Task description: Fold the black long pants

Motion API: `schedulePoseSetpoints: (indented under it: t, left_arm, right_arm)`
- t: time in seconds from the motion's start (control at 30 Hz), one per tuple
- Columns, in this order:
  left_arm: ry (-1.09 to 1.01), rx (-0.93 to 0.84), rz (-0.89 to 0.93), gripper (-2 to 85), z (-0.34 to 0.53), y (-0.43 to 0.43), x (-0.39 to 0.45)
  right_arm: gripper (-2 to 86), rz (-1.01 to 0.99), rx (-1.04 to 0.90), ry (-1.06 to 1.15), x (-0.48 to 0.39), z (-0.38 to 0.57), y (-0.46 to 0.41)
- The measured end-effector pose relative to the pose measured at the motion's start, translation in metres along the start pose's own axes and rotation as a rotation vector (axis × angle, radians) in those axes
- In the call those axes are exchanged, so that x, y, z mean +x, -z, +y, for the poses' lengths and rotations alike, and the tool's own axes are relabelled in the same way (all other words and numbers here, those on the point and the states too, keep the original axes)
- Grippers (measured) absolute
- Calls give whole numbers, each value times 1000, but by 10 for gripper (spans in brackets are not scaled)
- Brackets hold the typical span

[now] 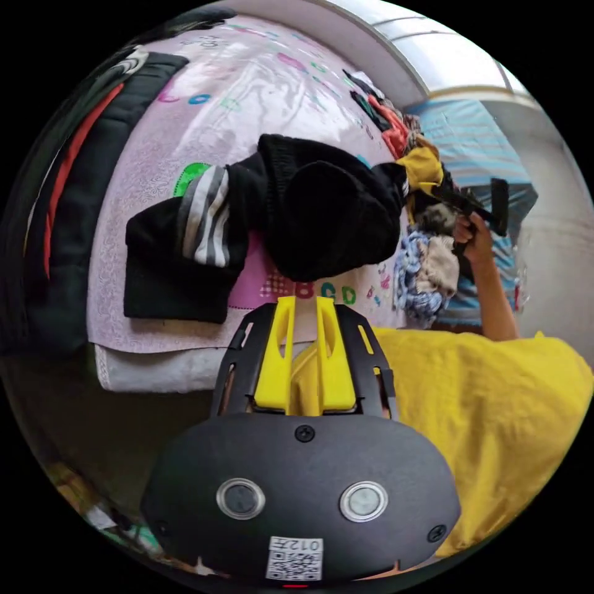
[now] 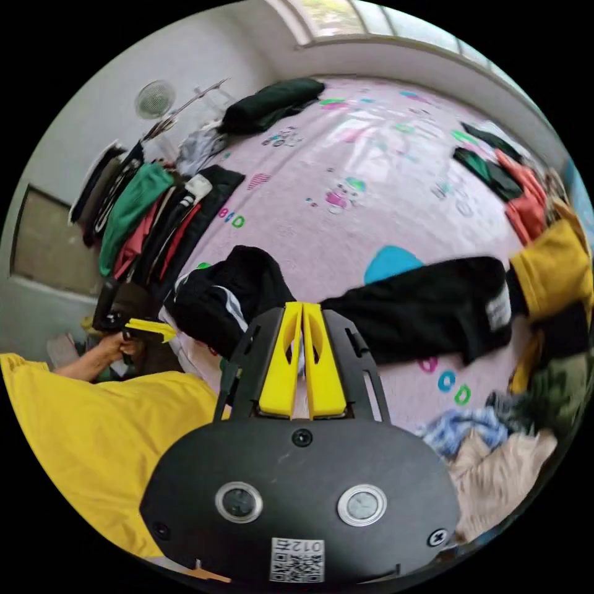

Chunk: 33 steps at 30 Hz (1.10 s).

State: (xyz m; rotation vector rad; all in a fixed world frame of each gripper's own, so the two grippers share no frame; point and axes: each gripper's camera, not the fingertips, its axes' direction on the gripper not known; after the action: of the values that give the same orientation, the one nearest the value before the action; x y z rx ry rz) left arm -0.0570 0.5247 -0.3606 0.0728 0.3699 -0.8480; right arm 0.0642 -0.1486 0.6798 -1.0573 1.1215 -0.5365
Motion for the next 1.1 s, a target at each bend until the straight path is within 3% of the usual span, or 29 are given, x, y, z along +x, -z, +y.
schedulePoseSetpoints:
  t: [0.1, 0.27, 0.43, 0.53, 0.6, 0.7, 0.8, 0.97, 1.1]
  left_arm:
    - [45, 127, 123, 89, 7, 7, 9]
    - [56, 124, -3, 115, -6, -10, 42]
    - [75, 14, -29, 95, 4, -52, 51]
    - [50, 24, -24, 71, 35, -63, 61]
    - [38, 41, -21, 62, 57, -62, 64]
    - [-60, 71, -41, 49, 87, -47, 75]
    - [-277, 89, -151, 36, 104, -19, 108]
    - [-745, 194, -570, 8, 131, 53, 207]
    - [-961, 328, -786, 4, 163, 99, 286]
  right_arm:
    - [64, -85, -92, 201, -39, -76, -34]
    - [123, -69, -299, 412, -101, -184, -113]
    - [115, -78, -484, 447, -140, -227, -170]
    - [57, -74, -557, 429, -161, -224, -178]
    - [30, -47, -503, 409, -166, -218, -159]
    - [17, -183, -303, 262, -150, -213, -83]
    - [12, -255, -59, 156, -127, -200, 27]
    - [9, -260, 501, 77, -120, -156, 293]
    - [11, -178, 724, 205, -182, -117, 450]
